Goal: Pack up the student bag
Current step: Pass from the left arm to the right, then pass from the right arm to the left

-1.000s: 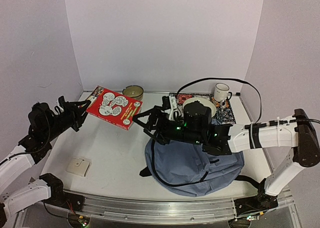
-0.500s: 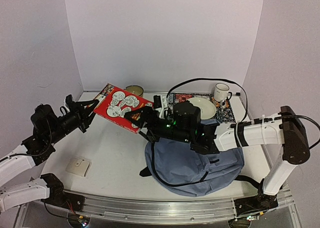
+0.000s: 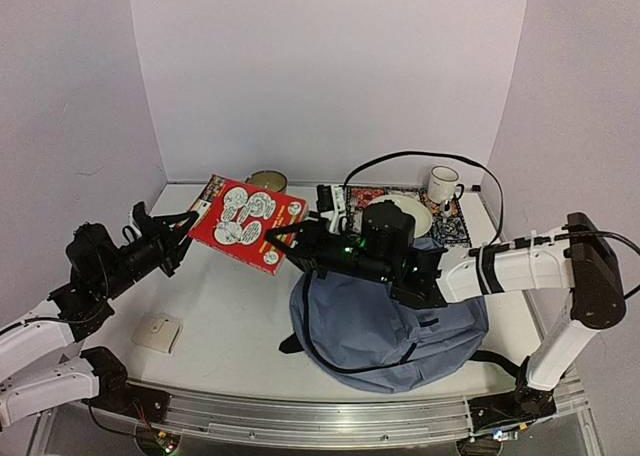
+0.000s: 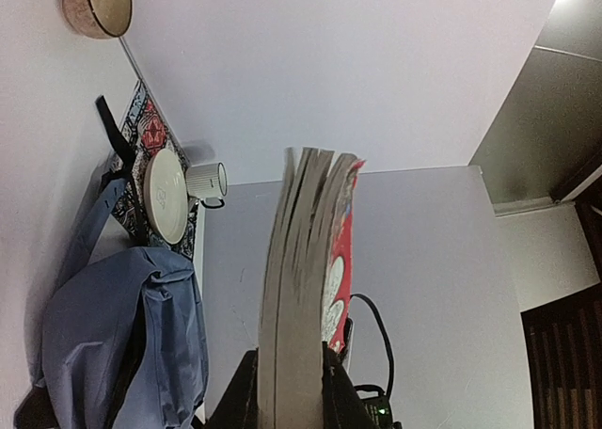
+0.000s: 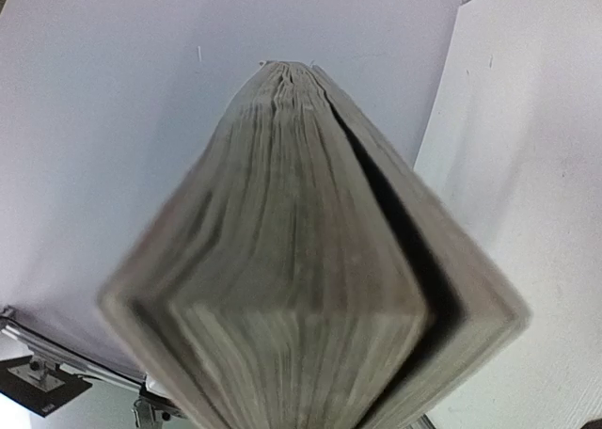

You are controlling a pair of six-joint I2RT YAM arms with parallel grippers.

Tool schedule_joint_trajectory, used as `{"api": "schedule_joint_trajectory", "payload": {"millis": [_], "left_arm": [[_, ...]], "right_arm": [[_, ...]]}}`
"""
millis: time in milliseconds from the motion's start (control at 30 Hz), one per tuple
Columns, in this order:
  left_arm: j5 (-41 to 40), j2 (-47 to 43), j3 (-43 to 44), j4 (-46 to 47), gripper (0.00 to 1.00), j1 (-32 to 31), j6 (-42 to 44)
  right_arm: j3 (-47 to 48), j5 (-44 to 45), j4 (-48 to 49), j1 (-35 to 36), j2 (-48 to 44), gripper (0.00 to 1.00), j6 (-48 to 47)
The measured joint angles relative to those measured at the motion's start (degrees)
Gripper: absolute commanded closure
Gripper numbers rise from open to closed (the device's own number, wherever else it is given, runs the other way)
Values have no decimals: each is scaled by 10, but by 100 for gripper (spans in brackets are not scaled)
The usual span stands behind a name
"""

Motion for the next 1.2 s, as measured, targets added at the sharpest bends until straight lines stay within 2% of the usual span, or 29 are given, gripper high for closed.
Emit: {"api": "schedule_joint_trajectory", "payload": {"millis": [267,367,567,700,933,1200], "left_arm": [[39,67,-1,23,45,2,71],[71,99,1,22,34,17,107],[179,148,23,23,14,98,166],[254,184,56,22,9,116,197],[370,223,111,22,7,117,236],[437,246,144,25,19,118,244]], "right_arm": [[-35,-19,-8,-19,-30,100,-24],[-55,-31,-13,-30,-45,100,-30],[-72,-73,-33,-52,-74,100,-47],[-72,-100,-50,-59,-90,100,-62],[-72,-151,-81,-61,-96,100,-84],[-71,-191,-108,-61,-96,100,-105]]}}
